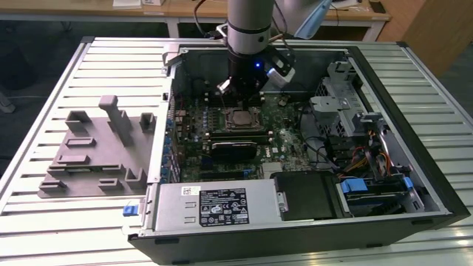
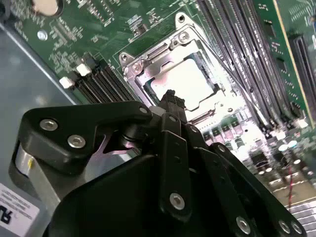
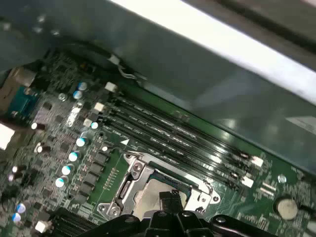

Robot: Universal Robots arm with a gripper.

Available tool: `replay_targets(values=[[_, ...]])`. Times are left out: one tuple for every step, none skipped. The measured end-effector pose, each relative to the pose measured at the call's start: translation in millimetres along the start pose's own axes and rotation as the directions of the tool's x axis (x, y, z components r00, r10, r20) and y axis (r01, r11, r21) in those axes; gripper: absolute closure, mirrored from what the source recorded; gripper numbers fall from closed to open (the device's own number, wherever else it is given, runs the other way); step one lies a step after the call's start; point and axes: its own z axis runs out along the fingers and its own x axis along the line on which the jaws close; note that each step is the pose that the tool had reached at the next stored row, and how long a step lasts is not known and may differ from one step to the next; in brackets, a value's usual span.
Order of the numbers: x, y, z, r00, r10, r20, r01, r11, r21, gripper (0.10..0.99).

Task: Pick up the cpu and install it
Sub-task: 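Close the cpu cover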

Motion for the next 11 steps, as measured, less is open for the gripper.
replay_targets(values=[[0.0, 0.0, 0.0, 1.0000, -0.005, -0.0001, 0.005, 1.0000, 0.000, 0.980], [0.0, 0.0, 0.1, 1.0000, 0.008, 0.0001, -0.008, 1.0000, 0.000, 0.980], [0.0, 0.0, 0.2, 0.9997, 0.024, 0.0007, -0.024, 0.9997, 0.001, 0.980], [0.0, 0.0, 0.3, 0.9991, 0.043, 0.0015, -0.043, 0.9991, 0.002, 0.980], [0.0, 0.0, 0.5, 0.9982, 0.060, 0.0022, -0.060, 0.9982, 0.003, 0.980], [0.0, 0.0, 0.6, 0.9969, 0.078, 0.0027, -0.078, 0.9969, 0.003, 0.980], [0.0, 0.0, 0.7, 0.9953, 0.096, 0.0034, -0.096, 0.9953, 0.004, 0.980], [0.0, 0.0, 0.8, 0.9935, 0.114, 0.0041, -0.114, 0.9935, 0.005, 0.980], [0.0, 0.0, 0.9, 0.9904, 0.138, 0.0051, -0.138, 0.9904, 0.006, 0.980], [0.0, 0.0, 1.1, 0.9878, 0.156, 0.0058, -0.156, 0.9878, 0.006, 0.980], [0.0, 0.0, 1.2, 0.9848, 0.173, 0.0066, -0.173, 0.9848, 0.007, 0.980]])
